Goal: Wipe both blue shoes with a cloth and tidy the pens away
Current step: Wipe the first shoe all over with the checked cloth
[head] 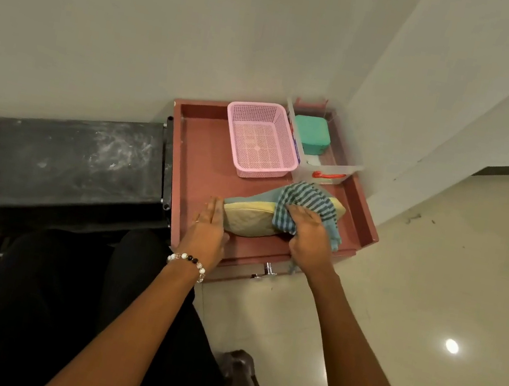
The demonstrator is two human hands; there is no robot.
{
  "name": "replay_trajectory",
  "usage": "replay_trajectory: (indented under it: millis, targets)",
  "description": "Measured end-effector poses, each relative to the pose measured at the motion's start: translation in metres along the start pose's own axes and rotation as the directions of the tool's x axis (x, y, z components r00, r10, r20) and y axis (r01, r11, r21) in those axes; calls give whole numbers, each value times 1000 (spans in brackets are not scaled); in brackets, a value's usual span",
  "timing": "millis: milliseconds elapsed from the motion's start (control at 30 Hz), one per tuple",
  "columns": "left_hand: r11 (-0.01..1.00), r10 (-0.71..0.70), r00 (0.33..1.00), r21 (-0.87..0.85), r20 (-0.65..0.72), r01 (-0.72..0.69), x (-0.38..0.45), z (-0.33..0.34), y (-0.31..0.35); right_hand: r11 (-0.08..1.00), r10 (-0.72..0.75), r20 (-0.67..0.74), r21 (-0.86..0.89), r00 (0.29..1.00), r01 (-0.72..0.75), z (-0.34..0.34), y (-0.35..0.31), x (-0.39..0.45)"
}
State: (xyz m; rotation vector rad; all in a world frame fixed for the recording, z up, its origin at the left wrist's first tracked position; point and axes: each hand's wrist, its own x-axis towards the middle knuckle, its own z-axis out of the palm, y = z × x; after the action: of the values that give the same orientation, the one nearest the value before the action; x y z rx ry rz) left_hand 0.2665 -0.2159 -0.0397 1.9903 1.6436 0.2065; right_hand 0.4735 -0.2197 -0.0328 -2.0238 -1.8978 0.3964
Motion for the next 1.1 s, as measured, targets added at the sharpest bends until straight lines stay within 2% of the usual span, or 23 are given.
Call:
replay_trajectory:
  millis: [133,233,333,433,533,600,667,733,800,833,867,933,1033,1100]
  targets:
    - [994,83,990,78,-114,-74,9,4,1,1000,-3,-45,13,999,4,3,-4,-8]
    - [983,154,983,112,-97,-143,17,4,7,1000,2,-112,10,994,-1,11,-1,-21]
    - [950,282,956,165,-85,-265,21,11,6,999,42,-134,33,990,-38,18,-16,-27]
    - [935,316,947,192,-61,-299,15,14,3,990,-106,-50,87,993,110,29,-44,-34]
    - [934,330,940,169,-82,-314,7,7,5,941,-335,41,67,941,332,24,-37,-30]
    - [907,385,919,220,-82,-360,7,9,5,937,-349,51,-12,936,350,11,-9,-21]
    - [882,409,911,277,-45,-382,12,11,3,974,-222,-41,-53,974,220,-5,23,-13]
    - [832,476,879,336,-23,-442,17,9,1,998,44,-212,60,976,-32,-26,43,-11]
    - [772,548,836,396,-19,-497,23,5,-7,940,315,-356,245,880,-237,-42,51,-12]
    - [749,558,830,431,-2,-503,28,0,-10,890,435,-371,315,820,-330,-48,51,-14]
    - [727,554,832,470,30,-501,33,-6,-14,837,530,-340,358,777,-415,-50,53,-17]
    - [682,558,827,528,71,-506,40,-13,-19,760,621,-199,389,758,-521,-45,56,-27]
    - [680,482,851,524,207,-513,42,-6,-28,753,603,-85,390,793,-531,-20,49,-49]
    - [732,464,871,484,162,-480,35,0,-18,738,611,-74,414,788,-533,0,37,-63]
